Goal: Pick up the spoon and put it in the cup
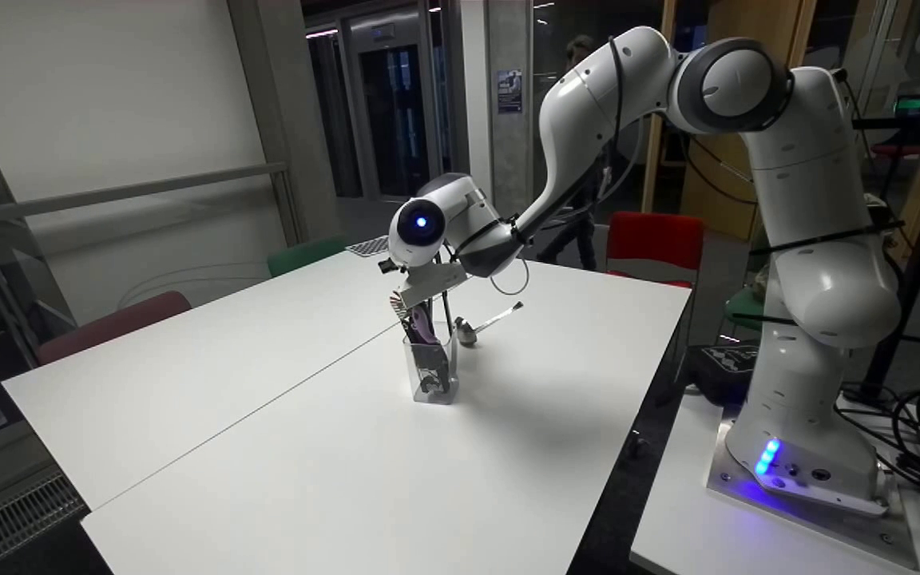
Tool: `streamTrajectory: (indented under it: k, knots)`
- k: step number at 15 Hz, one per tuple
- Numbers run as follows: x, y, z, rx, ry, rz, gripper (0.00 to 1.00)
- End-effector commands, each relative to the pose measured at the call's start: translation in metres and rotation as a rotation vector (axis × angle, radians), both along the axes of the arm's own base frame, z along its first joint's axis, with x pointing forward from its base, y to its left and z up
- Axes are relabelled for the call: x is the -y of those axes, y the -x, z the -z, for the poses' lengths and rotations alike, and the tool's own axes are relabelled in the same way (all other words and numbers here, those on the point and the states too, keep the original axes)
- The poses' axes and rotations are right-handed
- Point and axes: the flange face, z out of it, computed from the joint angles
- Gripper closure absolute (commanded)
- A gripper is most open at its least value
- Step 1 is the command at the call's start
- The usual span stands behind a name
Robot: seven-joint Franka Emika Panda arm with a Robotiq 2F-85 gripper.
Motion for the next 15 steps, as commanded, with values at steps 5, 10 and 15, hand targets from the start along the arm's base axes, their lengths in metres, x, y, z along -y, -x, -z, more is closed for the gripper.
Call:
streamTrajectory:
  k: [5,10,15]
  knots:
    - [0.002,0.006,0.018,-0.045,-0.046,0.009,0.98]
    - [0.004,0.009,0.021,-0.06,-0.055,0.019,0.98]
    - [0.005,0.009,0.019,-0.061,-0.053,0.026,0.98]
